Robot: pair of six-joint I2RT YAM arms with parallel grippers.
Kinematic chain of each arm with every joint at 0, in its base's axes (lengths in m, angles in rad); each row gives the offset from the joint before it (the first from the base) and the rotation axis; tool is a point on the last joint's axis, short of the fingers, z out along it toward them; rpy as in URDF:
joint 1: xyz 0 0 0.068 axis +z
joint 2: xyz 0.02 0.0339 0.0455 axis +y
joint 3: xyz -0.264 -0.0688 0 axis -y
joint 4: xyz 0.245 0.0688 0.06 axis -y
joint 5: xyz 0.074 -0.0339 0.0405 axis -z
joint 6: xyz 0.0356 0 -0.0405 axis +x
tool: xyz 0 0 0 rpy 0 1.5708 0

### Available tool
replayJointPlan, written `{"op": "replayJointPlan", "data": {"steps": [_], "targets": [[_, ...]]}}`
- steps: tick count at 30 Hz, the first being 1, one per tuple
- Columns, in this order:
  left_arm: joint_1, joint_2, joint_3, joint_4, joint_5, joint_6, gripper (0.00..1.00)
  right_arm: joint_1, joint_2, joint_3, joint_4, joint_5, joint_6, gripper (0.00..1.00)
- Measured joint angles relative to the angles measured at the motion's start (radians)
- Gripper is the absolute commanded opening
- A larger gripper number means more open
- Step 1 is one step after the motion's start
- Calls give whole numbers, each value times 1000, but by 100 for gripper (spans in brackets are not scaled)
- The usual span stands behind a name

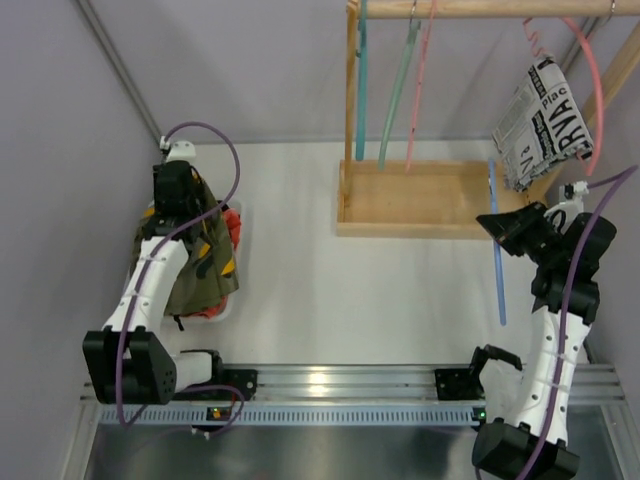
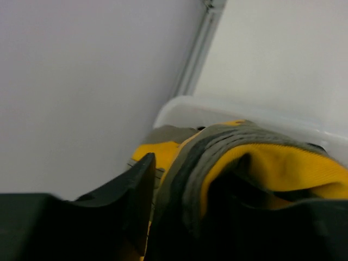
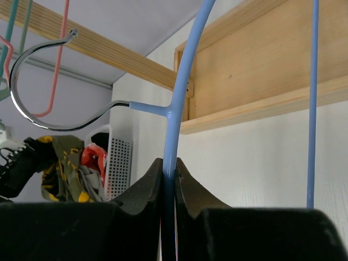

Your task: Remove the trousers from the hanger

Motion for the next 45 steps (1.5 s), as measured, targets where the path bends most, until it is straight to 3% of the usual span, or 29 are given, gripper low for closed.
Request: {"op": "replayJointPlan", "data": {"steps": [8,12,23,30,33,39,45], "targets": [[1,-18,14,-168,138,-108,74,0,-24,58,-47,-17,-10,0],[1,-84,91,-273,195,-129,99,0,-60,90,-87,-26,-30,0],[1,-296,259,-375,338,-188,99,0,-89,250,-281,-43,-132,0],[1,-324,282,-393,495,-239,99,0,53,439,-402,-32,-178,0],[1,-319,295,-401,550,-269,99,0,102,467,-351,-58,-132,0],[1,-304,332,-415,621,-315,99,31,204,468,-133,-82,106,0],[1,-289,373,-422,646,-339,99,210,396,611,22,29,254,0]]}}
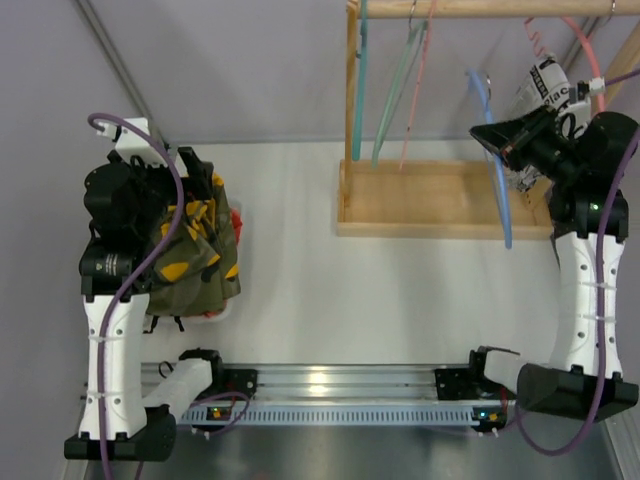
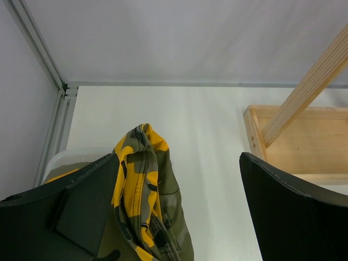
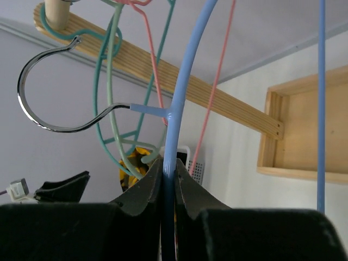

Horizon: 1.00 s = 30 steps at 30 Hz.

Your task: Remove the trousers from the hanger

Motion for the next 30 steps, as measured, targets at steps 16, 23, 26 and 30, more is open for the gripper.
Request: {"op": "replayJointPlan", "data": {"steps": [16,23,26,30], "targets": [[0,22,13,-1,3,-41,99,244,286,335,138,324,108,0],[0,17,5,-1,7,-51,99,263,406,392,188,365,122,0],[0,0,-16,-2,13,-50,99,264,445,434,215,375,123,0],[0,-21,-40,-3,14,-48,99,264,482,477,237,391,117,0]]}}
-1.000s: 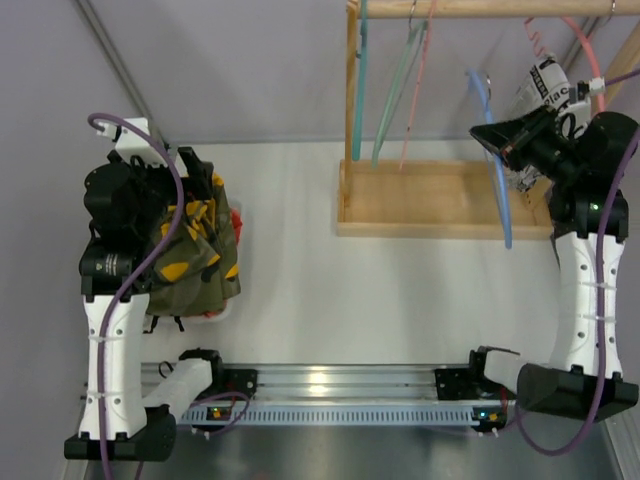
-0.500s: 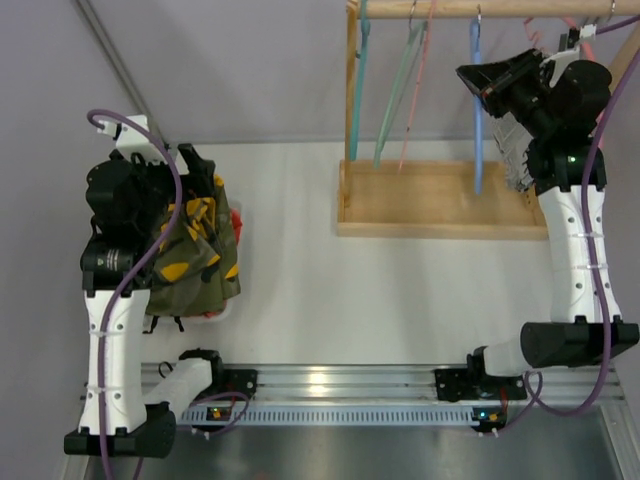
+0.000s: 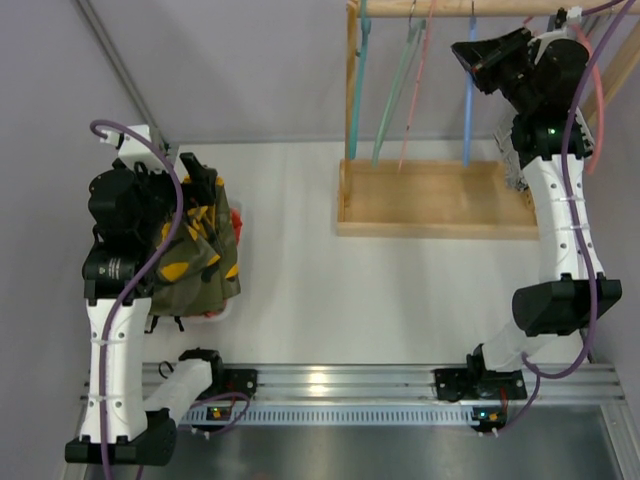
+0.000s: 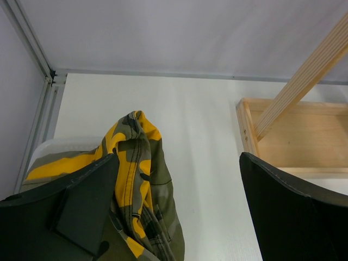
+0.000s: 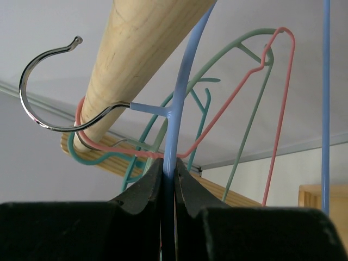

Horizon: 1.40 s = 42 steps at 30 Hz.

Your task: Remove the trousers from the hanger

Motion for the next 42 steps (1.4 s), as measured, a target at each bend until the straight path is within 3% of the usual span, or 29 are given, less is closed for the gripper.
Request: {"op": "replayJointPlan", "data": {"steps": [5,8,9,11,12,14,22,23,24,26,27,29,38,42], "targets": [[0,-4,-7,0,1,0,98,0,9,2,0,0,-12,3],[0,-3,-8,0,5,0,99,0,15,0,-4,1,-21,16],[0,-3,-8,0,6,0,99,0,16,-4,-2,3,-21,24],[0,-3,-8,0,8,1,99,0,15,-24,5,7,-27,28],[0,-3,-8,0,8,2,99,0,15,-38,6,7,-31,37],[0,-3,-8,0,8,6,99,0,15,-61,6,6,-34,45],[0,-3,-9,0,53,39,99,2,-53,-127,-19,20,-100,54],[0,-3,-10,0,61,42,99,2,-72,-134,-26,22,-107,59],[0,-3,-12,0,68,42,99,2,-90,-138,-29,24,-114,70],[0,3,-13,0,94,40,98,2,-125,-138,-43,31,-134,80],[0,10,-13,0,110,36,99,2,-143,-138,-50,34,-146,90],[0,26,-13,0,136,29,99,3,-180,-138,-77,49,-174,96],[-7,196,23,-23,236,25,99,4,-305,-147,-213,138,-368,99],[-105,270,89,-42,178,58,99,-8,-388,-204,-279,155,-462,99]]}}
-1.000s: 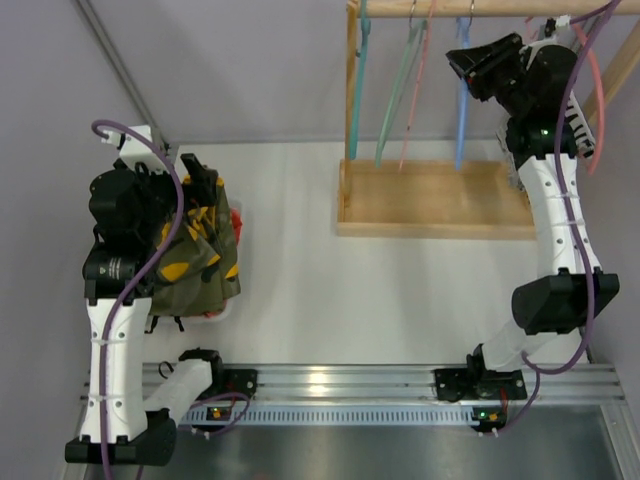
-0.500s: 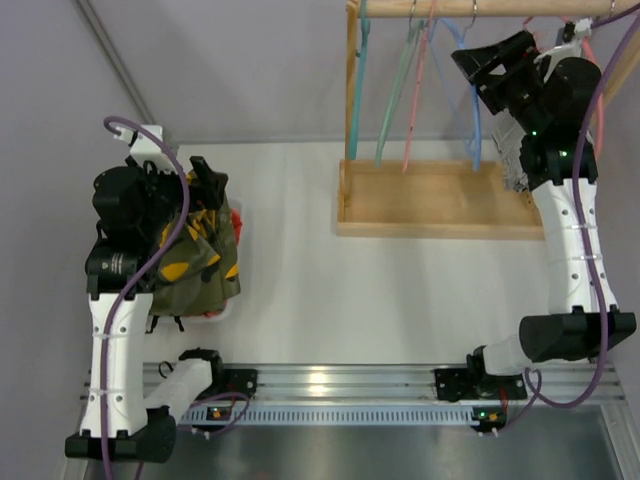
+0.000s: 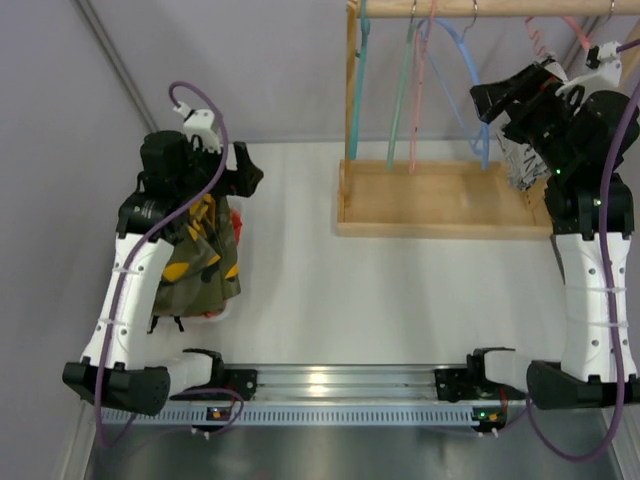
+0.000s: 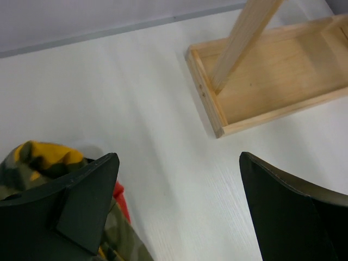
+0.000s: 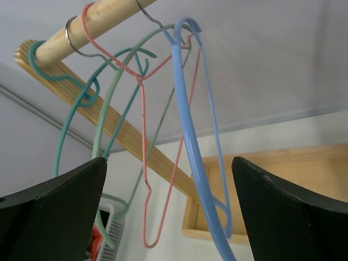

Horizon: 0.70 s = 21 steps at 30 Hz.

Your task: Remove the trousers from the hanger

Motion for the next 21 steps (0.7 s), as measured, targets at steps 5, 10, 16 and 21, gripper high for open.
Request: {"op": "replayJointPlan", "data": {"steps": [5,10,16,21], "targets": [[-172,63,57,-30,-47,51,99,-145,-101,-42,-65,-79,-103,99],[-309,155,97,-60,-163,137,99,-277,-235,-164,-135,-266,-249,99],[-434,258,87,-114,-276,168,99,-281,-341,-311,-311,-428,-465,99],[-431,262,42,-142,-322,163,99,-272,-413,-490,-404,-449,-587,99]]}}
